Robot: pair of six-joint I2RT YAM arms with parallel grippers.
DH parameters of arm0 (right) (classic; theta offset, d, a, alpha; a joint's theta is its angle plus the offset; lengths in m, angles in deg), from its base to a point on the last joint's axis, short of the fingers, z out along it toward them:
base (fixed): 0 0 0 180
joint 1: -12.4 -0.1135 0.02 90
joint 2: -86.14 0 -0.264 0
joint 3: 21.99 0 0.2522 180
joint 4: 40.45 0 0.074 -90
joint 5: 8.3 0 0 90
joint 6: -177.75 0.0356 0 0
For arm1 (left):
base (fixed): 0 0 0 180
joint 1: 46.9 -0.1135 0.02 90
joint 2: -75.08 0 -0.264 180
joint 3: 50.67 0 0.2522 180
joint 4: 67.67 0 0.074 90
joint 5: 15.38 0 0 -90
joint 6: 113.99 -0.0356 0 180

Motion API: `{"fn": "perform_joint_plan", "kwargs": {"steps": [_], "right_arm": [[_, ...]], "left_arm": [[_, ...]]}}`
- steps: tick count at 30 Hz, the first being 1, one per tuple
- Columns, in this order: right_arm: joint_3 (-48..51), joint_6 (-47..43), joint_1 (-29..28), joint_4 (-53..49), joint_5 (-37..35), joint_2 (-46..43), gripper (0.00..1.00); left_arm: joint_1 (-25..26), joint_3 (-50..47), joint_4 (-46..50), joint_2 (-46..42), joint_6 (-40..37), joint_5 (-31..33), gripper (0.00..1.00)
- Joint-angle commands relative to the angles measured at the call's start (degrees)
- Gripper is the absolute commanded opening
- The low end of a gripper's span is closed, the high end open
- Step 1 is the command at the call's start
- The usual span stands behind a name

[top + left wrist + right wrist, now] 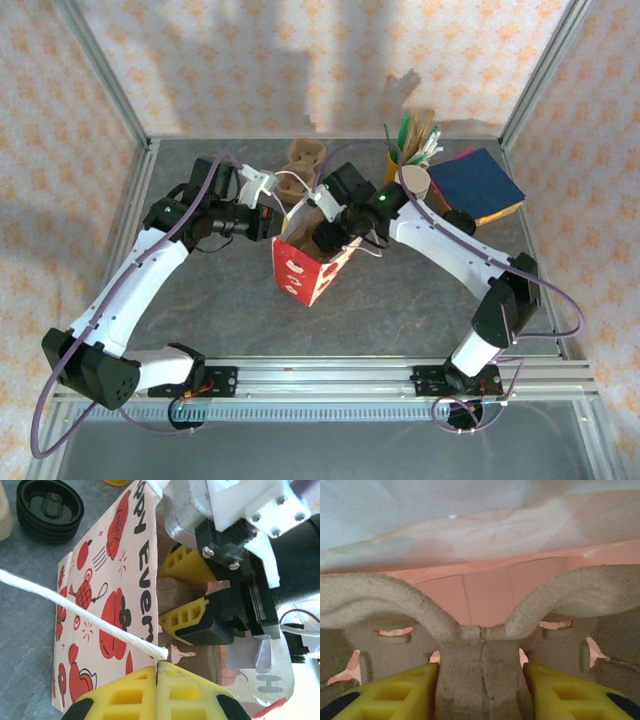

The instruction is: Pack the takeout coffee

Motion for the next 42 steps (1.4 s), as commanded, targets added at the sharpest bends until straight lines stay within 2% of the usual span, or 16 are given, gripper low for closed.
{"fn": "perform_joint_plan", "kwargs": {"steps": [1,10,20,42], "right_arm": [[0.07,0.11,-0.48,-1.22,-2.4,1.32,0.45],[-2.97,0.01,-1.02,-2.13,-2.02,5.66,0.46],[-5.64,0.11,-2.02,-2.74,-2.44,9.6,0.48],[-3.94,-0.35,-2.22,0.18,-1.69,11.85,0.52]], "left_arm": [[0.46,0.03,-3.93,-0.67,3.86,2.23,0.0],[0.46,-2.4,-5.18,-3.49,8.63,6.6,0.0],[0.46,-4.03,-4.41,-4.2,8.5,7.34,0.0],[0.05,-4.08,-3.48,-3.11,7.98,8.57,0.0]]}}
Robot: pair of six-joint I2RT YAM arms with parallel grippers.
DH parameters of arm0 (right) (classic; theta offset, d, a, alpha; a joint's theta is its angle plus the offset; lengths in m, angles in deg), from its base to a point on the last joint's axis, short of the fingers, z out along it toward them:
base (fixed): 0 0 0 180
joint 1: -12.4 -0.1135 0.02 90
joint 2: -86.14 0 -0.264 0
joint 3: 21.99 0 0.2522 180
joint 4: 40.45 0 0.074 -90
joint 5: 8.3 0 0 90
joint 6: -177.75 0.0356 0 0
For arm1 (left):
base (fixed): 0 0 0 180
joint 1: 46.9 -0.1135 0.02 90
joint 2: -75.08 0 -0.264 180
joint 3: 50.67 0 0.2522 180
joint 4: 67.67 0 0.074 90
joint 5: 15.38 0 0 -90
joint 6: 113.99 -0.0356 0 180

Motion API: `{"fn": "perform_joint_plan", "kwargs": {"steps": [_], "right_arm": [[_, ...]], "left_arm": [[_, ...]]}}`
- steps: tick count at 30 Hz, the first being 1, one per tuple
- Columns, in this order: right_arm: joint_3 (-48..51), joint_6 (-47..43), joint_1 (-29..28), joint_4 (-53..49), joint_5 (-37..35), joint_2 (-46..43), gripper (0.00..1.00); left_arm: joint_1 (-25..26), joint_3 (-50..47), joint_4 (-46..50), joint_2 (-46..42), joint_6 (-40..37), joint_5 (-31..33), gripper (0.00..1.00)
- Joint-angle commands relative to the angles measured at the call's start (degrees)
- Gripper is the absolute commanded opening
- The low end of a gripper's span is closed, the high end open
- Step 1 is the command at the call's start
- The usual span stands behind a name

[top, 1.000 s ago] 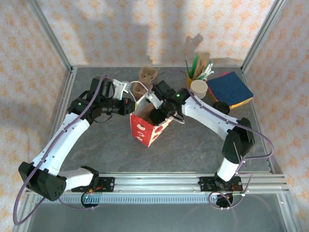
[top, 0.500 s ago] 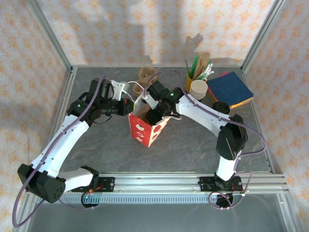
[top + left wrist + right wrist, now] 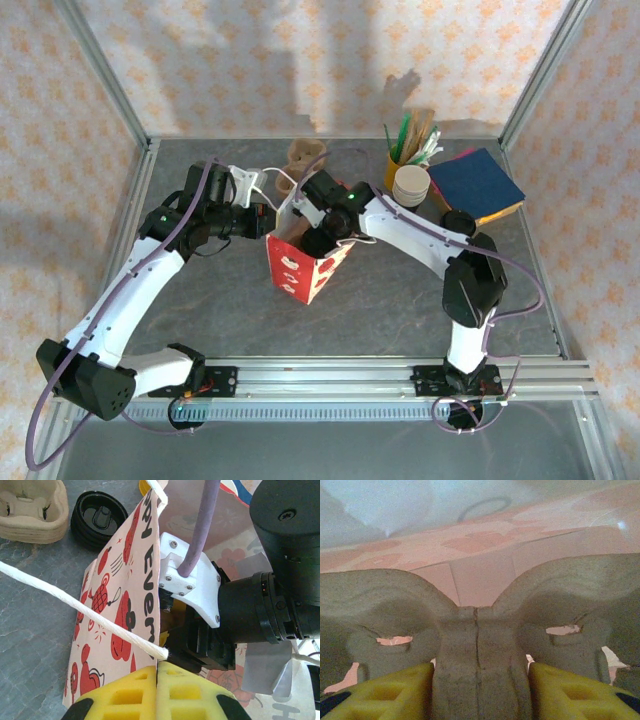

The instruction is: Pack the takeout coffee

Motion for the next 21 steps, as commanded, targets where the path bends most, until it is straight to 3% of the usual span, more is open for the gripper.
{"fn": "perform_joint_plan", "kwargs": {"steps": [1,12,21], "right_arm": [[0.32,-0.31,-0.65,0.71,-0.49,0.44,0.54],[-0.97,-0.21,-0.65,0.32,0.69,-1.21,0.67],[-1.68,0.32,-0.64,3.08,3.11,-5.47,0.68]], "left_arm": [[0.11,-0.7,0.34,0.19,0.24,0.28,0.0],[0.12,-0.76,0.09,0.55,0.28,0.15,0.0],[0.12,-0.48,1.19,0.77,0.49,0.46,0.0]]}}
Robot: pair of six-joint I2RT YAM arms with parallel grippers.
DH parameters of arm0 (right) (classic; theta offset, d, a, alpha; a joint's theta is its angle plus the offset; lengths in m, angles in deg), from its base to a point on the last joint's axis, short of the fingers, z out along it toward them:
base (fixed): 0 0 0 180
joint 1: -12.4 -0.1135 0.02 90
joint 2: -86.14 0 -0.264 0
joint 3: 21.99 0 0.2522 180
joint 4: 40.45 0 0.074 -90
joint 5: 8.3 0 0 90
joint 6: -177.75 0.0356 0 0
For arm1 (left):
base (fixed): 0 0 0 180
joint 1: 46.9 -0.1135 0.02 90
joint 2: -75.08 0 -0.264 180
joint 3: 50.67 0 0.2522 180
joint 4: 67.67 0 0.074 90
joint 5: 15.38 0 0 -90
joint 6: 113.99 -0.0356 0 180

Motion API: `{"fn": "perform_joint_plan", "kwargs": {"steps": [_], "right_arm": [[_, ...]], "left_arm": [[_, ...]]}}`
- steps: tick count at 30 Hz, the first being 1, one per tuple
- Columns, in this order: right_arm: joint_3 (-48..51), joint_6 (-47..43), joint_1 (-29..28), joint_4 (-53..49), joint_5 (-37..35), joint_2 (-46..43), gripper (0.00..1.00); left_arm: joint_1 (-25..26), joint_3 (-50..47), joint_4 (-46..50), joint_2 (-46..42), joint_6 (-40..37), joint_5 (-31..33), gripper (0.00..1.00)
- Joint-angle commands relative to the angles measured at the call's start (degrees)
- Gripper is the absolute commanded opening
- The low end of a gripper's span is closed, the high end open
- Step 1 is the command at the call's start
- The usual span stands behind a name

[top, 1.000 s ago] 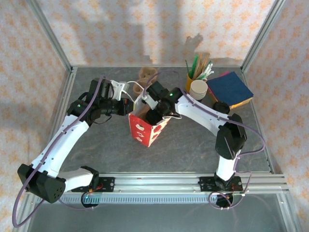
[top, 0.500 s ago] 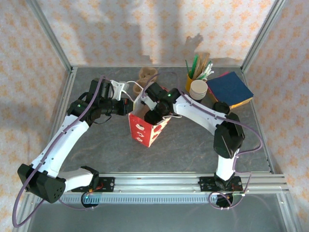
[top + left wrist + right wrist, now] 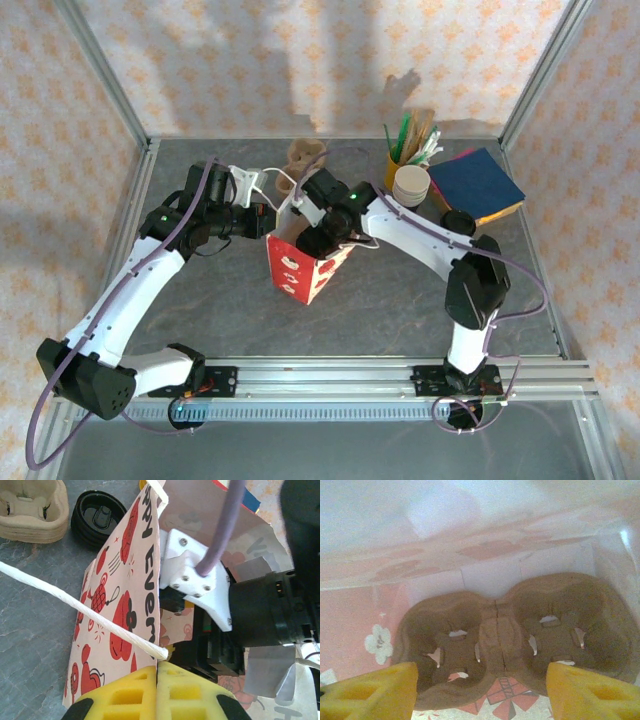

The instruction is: Pack the takeout coffee

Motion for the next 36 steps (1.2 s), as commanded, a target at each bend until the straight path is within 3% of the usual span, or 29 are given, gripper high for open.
{"fn": "perform_joint_plan", "kwargs": {"steps": [1,14,25,29,36], "right_arm": [[-1.52,0.35,-0.45,2.59,1.79,-4.42,0.68],[-0.27,5.41,-0.45,11.63,3.61,-13.49,0.68],[-4.72,21.45,-0.43,13.72,-4.79,-17.53,0.73],[-4.13,29.48,0.37,12.0,-12.38,-19.75,0.76],[0.19,38.44,3.48,9.71,-17.09,-23.98,0.78]], "left_arm": [[0.11,-0.57,1.24,0.7,0.56,0.44,0.0],[0.11,0.56,2.11,1.25,2.04,0.4,0.0],[0.11,0.51,1.96,1.3,2.46,0.88,0.0],[0.11,1.13,2.2,1.1,2.41,1.05,0.17],[0.1,3.78,4.3,0.26,1.37,2.46,0.44]]}}
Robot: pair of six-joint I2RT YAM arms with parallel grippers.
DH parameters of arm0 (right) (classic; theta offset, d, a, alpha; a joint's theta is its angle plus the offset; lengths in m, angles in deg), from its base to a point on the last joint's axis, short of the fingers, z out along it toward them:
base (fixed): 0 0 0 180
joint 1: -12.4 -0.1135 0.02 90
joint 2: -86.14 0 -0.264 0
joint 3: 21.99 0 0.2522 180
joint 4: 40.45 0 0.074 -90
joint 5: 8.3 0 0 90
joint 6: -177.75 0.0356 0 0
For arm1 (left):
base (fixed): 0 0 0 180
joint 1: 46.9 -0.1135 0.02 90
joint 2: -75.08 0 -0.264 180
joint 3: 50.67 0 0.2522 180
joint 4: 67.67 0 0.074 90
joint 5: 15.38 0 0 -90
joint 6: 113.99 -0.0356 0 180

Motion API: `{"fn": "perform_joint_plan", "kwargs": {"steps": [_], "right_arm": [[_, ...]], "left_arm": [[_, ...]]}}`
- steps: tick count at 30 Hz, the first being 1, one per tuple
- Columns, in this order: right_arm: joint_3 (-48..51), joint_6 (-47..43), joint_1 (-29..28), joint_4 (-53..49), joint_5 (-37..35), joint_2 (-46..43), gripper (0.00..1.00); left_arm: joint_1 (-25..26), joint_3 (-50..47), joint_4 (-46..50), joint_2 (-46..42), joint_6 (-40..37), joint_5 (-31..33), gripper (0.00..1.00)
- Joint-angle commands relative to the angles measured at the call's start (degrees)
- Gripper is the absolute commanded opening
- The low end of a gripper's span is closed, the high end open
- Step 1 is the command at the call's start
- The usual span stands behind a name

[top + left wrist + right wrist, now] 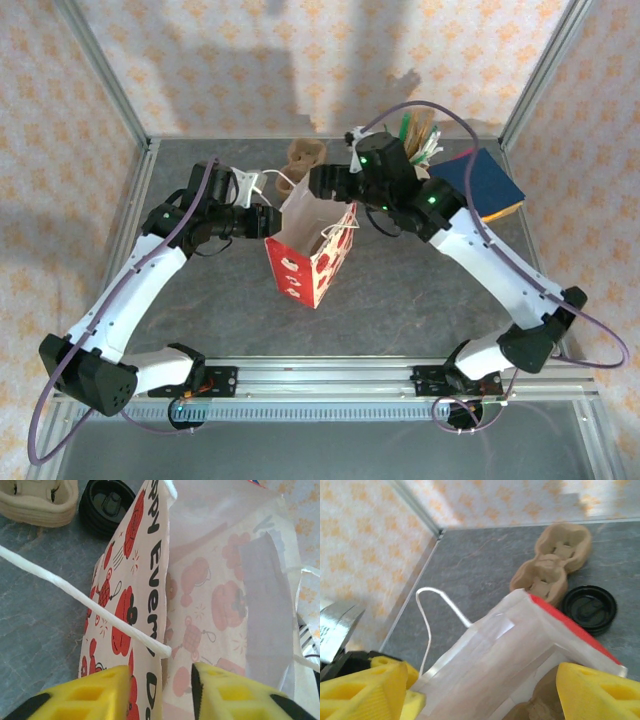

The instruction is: Pack the takeout coffee

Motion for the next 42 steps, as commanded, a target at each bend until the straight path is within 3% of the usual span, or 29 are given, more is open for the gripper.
{"fn": "perform_joint_plan", "kwargs": {"steps": [1,7,11,19,26,32,42], "right_arm": [[3.07,7.18,2.3,-2.16,-4.49,-2.96,0.78],[9.57,11.12,6.65,-1.35,-2.23,-4.82,0.76],[11.71,12.09,7.74,-0.7,1.64,-3.05,0.68],[14.89,13.15,7.76,2.27,6.82,-0.22,0.53],[15.12,12.06,7.73,4.06,10.17,0.87,0.26],[15.35,7.19,7.65,7.71,14.28,-1.54,0.16],[21.1,-3.41,6.82,16.96,22.28,-10.13,0.06]], "left_arm": [[0.11,3.06,2.1,-1.2,-1.1,1.28,0.48],[0.11,7.05,4.61,-3.26,-2.32,3.49,0.58],[0.11,9.62,3.96,-6.49,-2.08,5.69,0.63],[0.11,12.06,1.9,-10.38,-2.06,3.95,0.67],[0.11,12.52,0.95,-10.61,-2.42,4.44,0.69],[0.11,11.53,-3.28,-10.73,-0.79,4.8,0.72],[0.11,10.94,-7.59,-13.09,-0.5,14.0,0.79]]}}
